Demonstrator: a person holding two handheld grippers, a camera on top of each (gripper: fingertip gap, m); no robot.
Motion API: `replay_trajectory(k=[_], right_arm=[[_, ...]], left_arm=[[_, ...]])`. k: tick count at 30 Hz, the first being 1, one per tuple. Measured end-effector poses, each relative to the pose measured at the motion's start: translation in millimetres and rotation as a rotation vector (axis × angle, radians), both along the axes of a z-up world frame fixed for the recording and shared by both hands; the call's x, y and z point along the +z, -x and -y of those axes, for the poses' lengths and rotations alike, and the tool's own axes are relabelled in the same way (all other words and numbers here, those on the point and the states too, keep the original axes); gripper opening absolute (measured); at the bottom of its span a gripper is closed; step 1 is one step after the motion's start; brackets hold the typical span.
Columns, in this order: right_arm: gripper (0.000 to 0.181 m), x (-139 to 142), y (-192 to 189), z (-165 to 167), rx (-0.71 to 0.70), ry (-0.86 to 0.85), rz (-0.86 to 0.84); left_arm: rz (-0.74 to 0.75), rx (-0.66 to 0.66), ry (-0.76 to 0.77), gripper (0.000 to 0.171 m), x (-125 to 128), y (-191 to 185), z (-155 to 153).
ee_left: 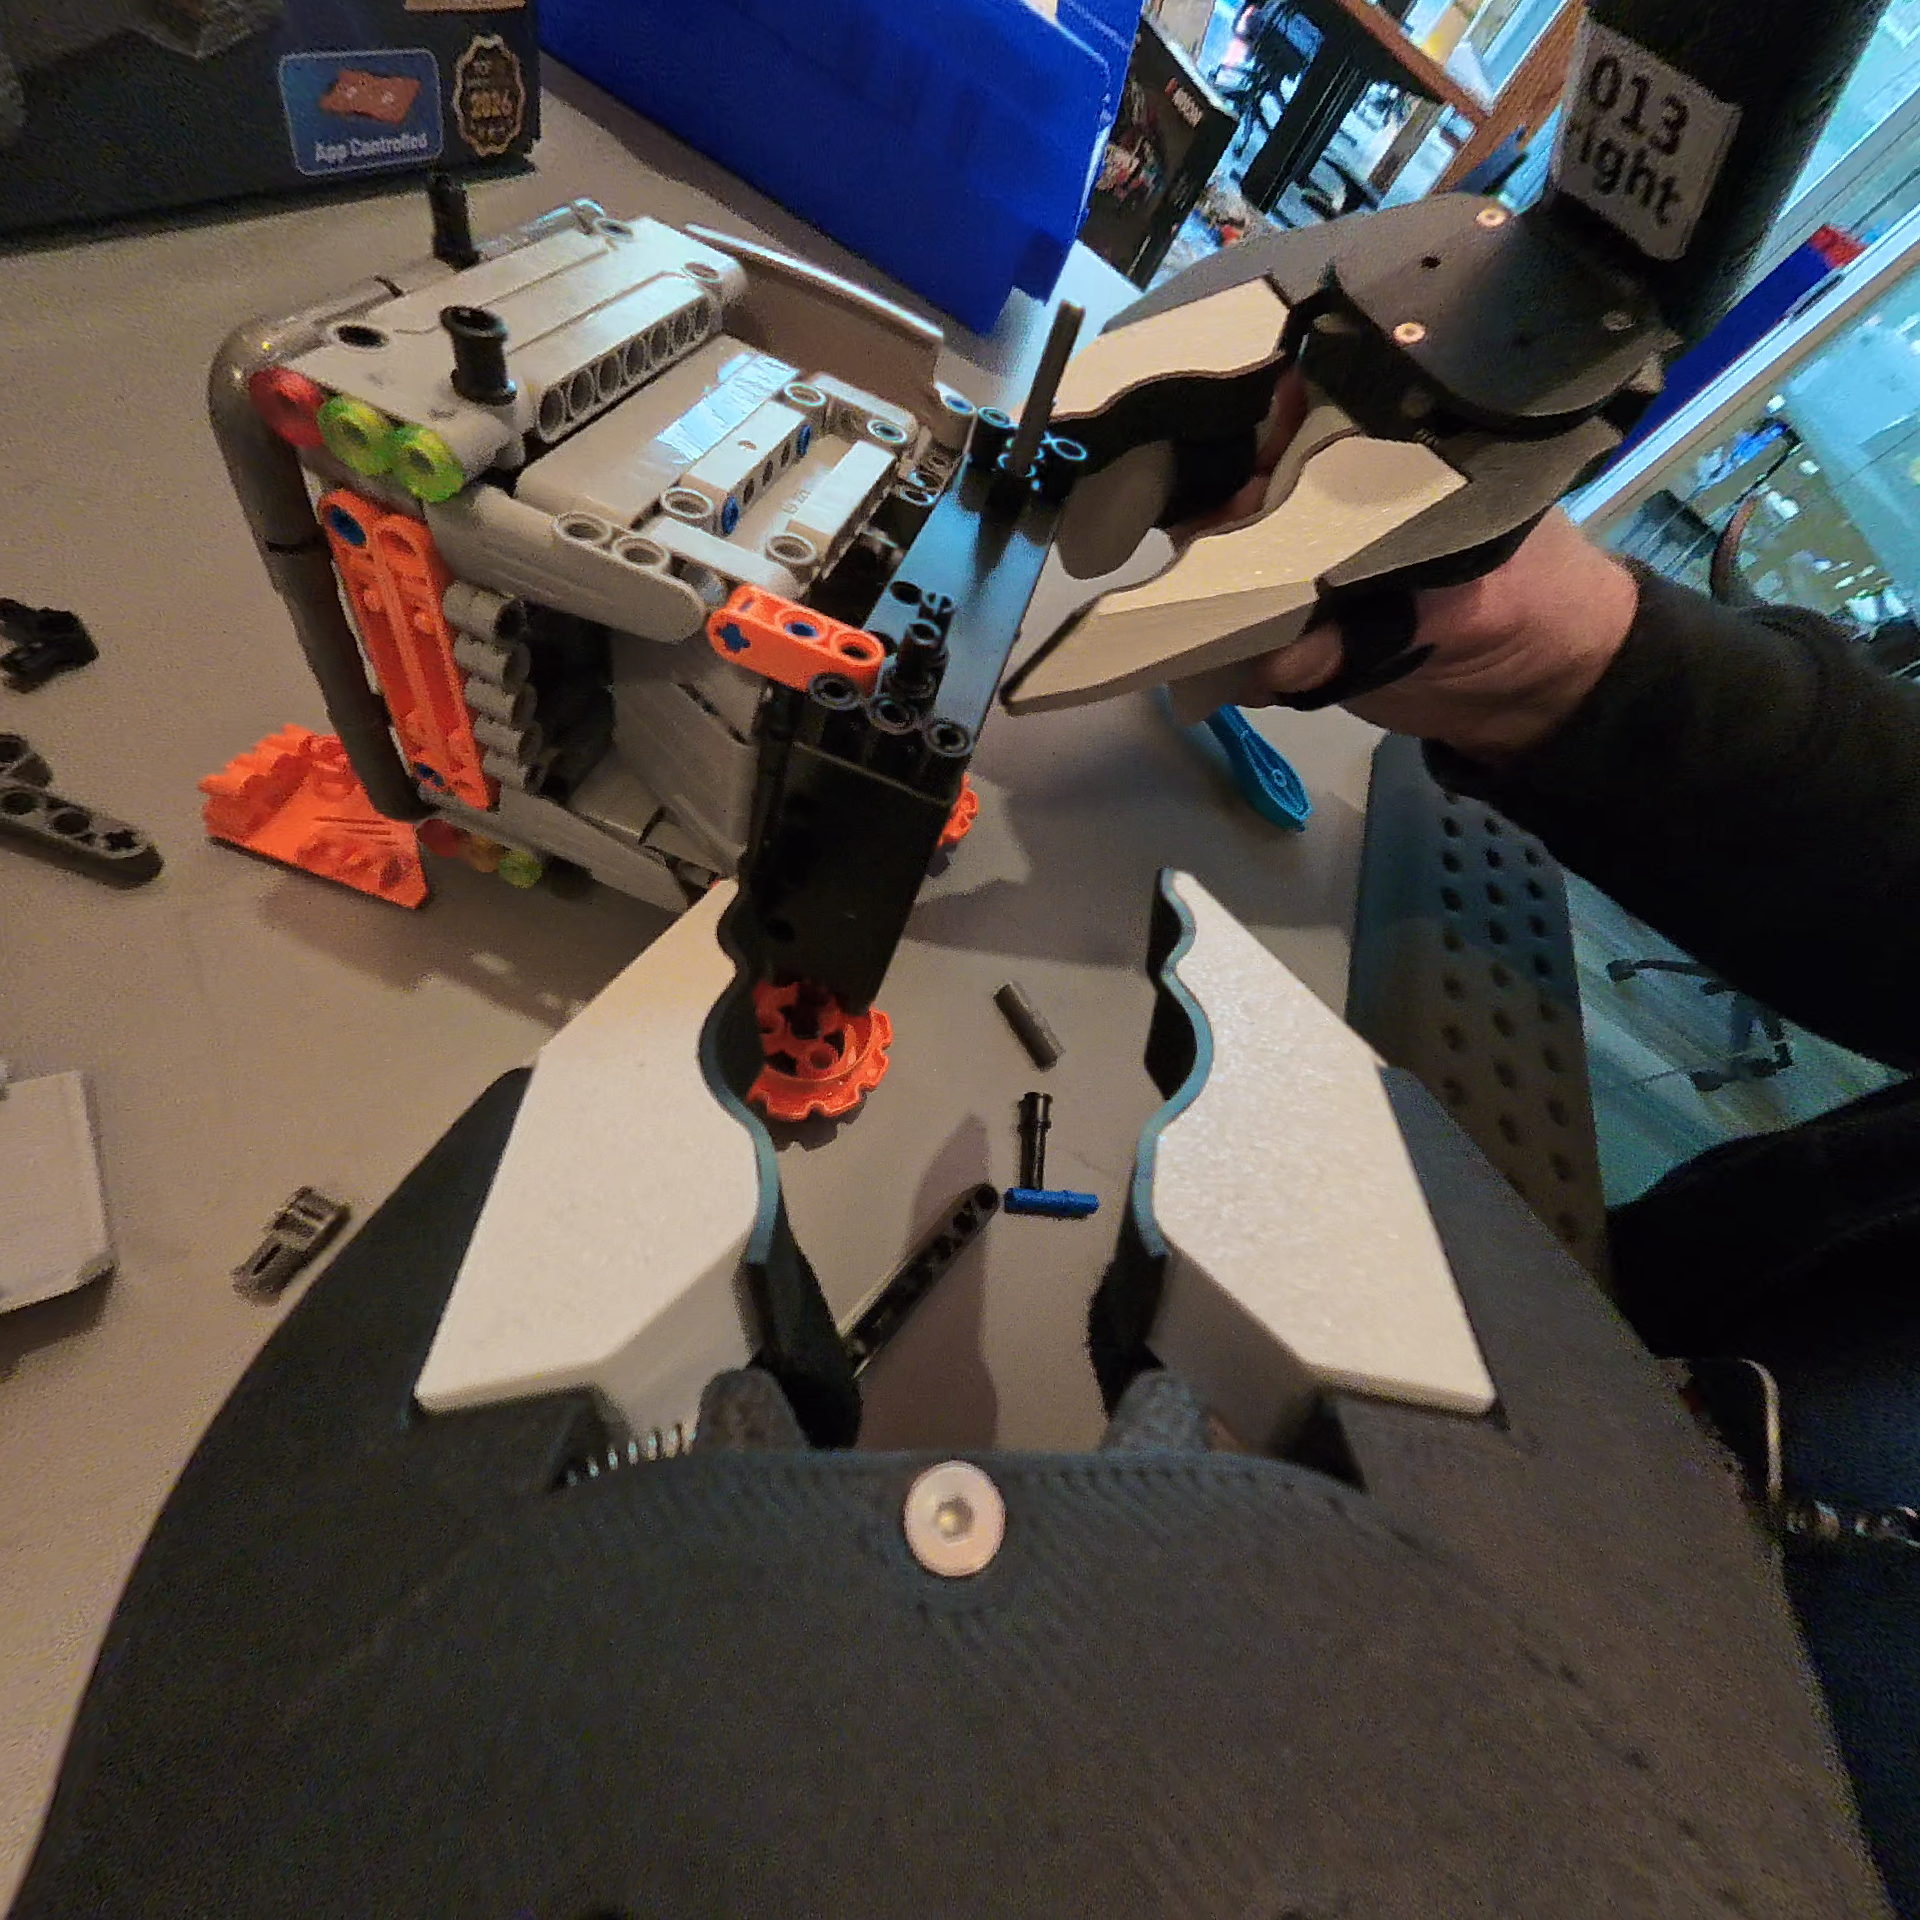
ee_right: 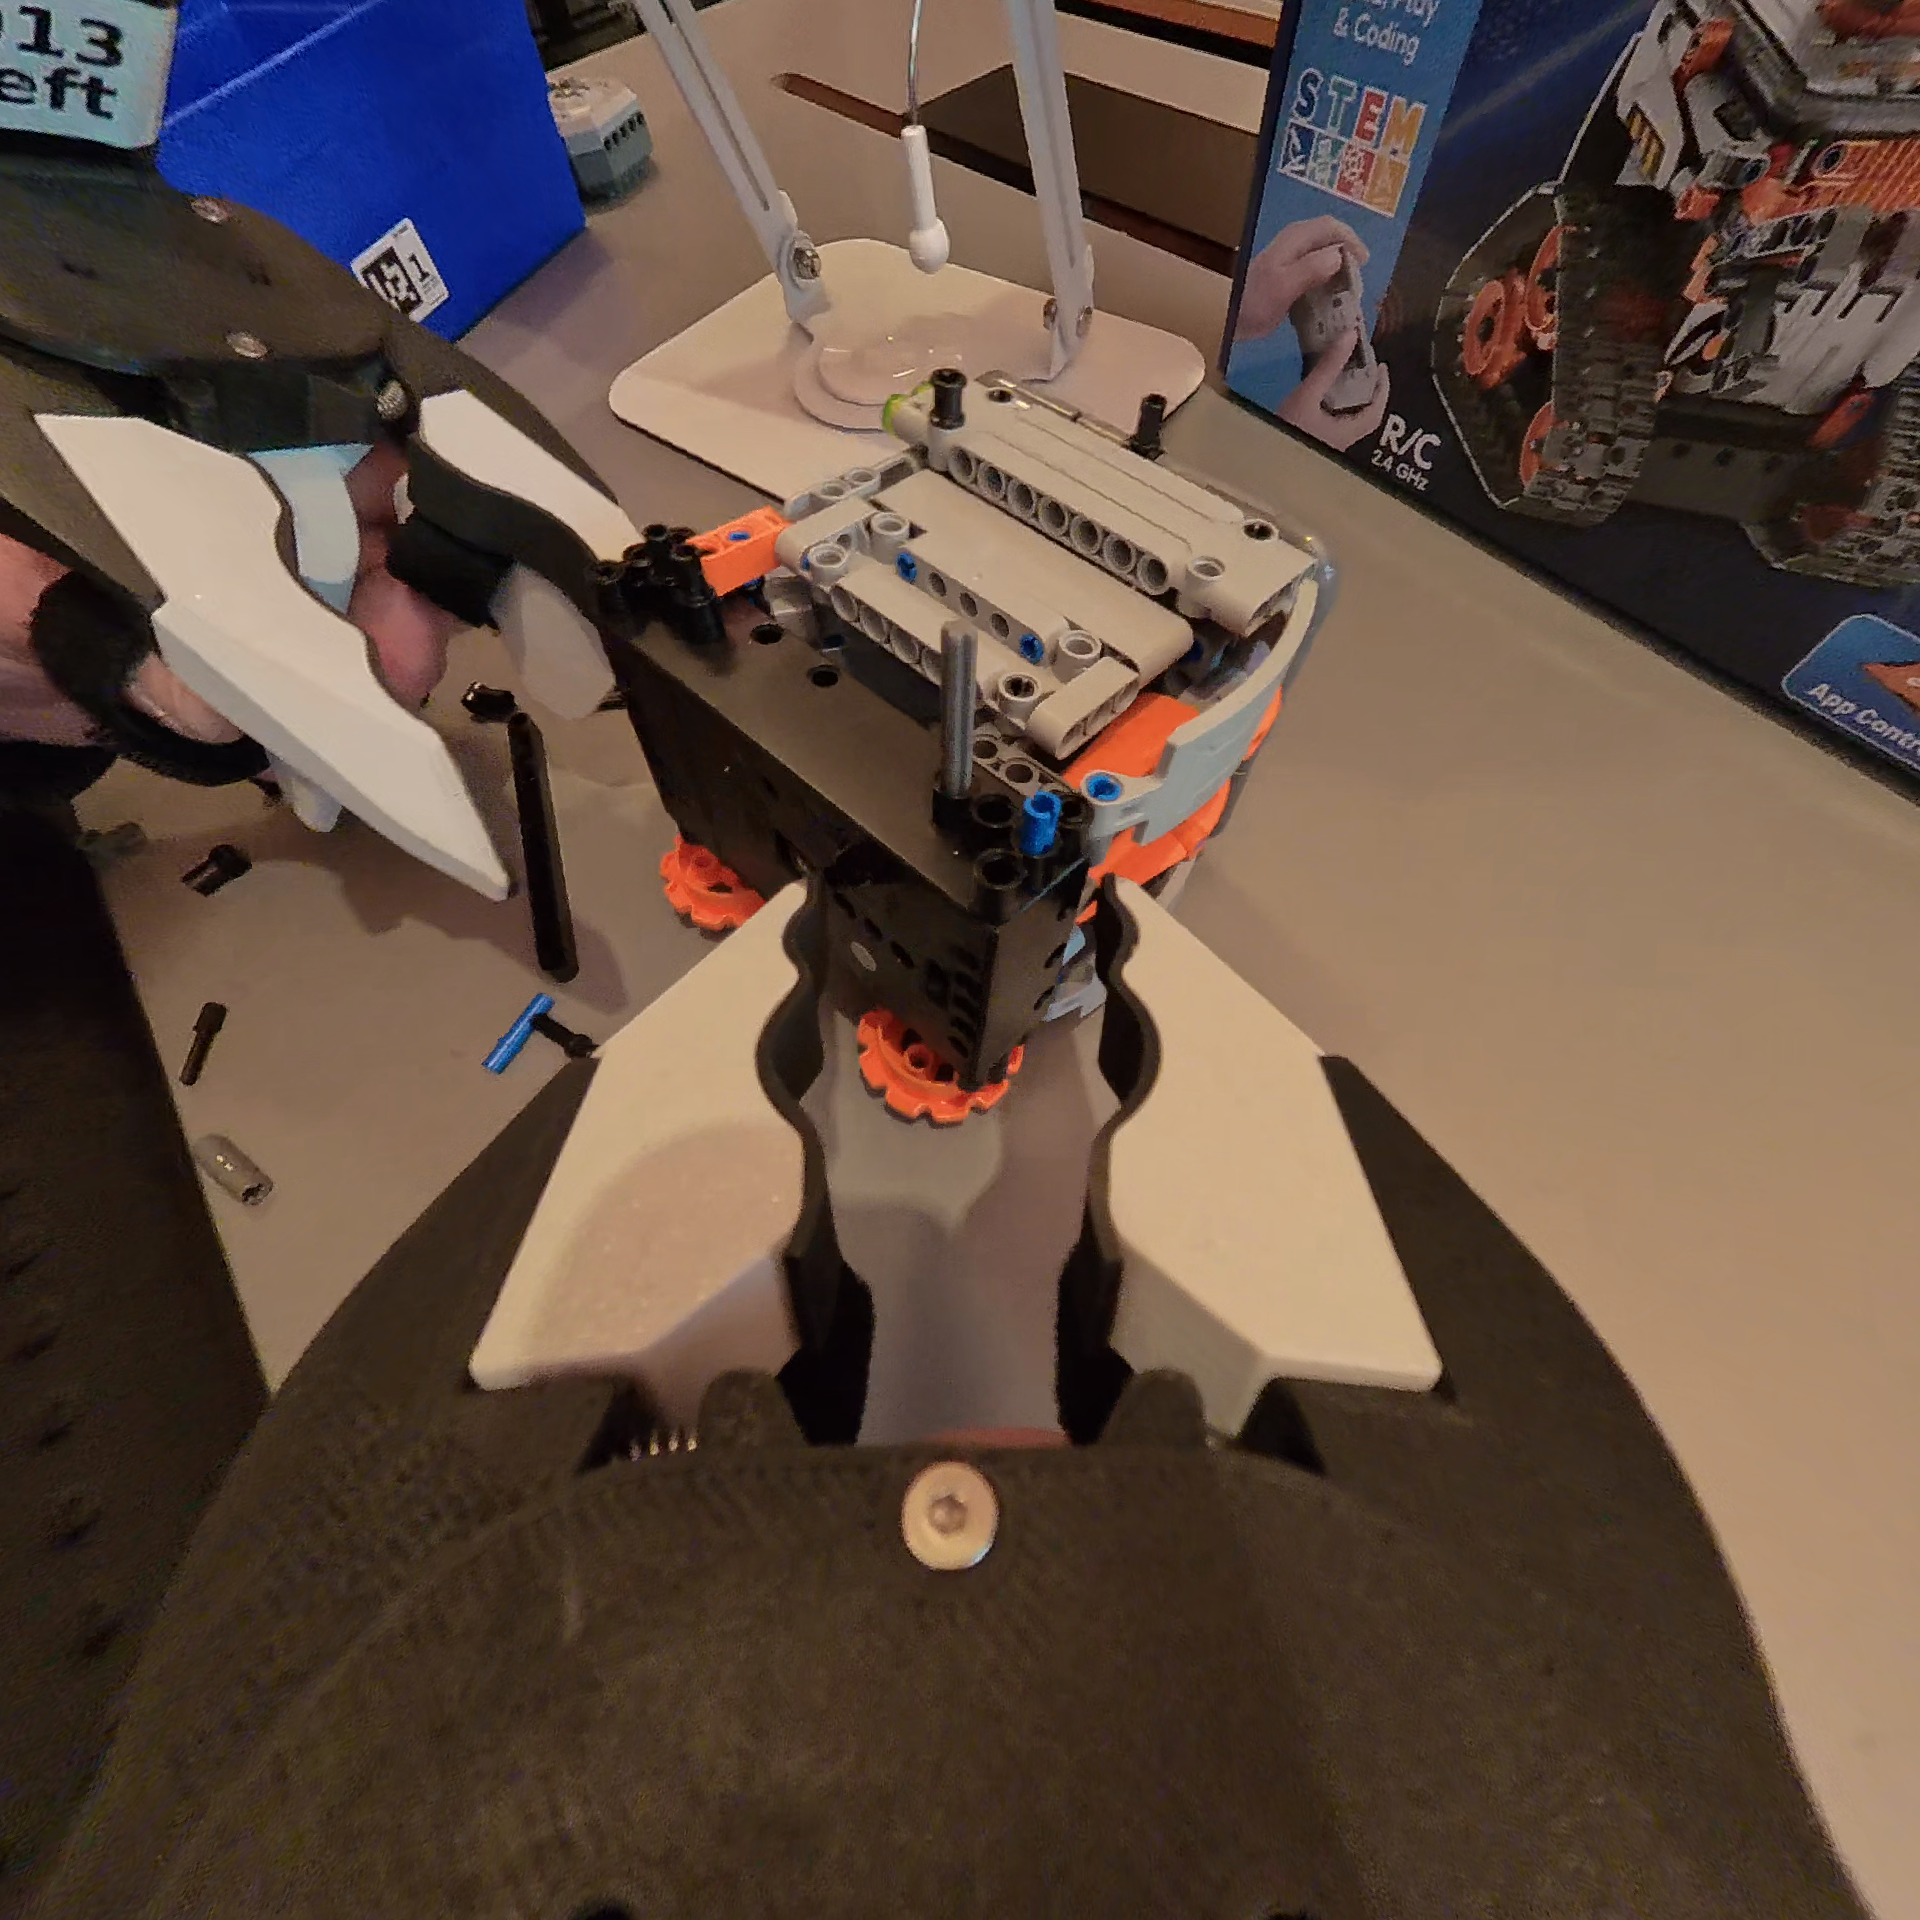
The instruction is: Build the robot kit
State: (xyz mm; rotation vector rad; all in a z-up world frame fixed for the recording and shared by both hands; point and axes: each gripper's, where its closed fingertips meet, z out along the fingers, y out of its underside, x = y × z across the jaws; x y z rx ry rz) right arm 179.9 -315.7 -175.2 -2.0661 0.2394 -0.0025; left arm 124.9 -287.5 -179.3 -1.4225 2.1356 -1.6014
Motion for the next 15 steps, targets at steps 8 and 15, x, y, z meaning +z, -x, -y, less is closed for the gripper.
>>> replay_trajectory(k=[8, 15], right_arm=[[0.054, 11, -9, 4, 0.019, -0.022, -0.003], [0.052, 17, -10, 29, 0.002, -0.002, 0.030]], left_arm=[[0.023, 0.003, 0.009, 0.075, 7, -1, -6], [0.021, 0.103, -0.031, 0.071, 14, 25, -53]])
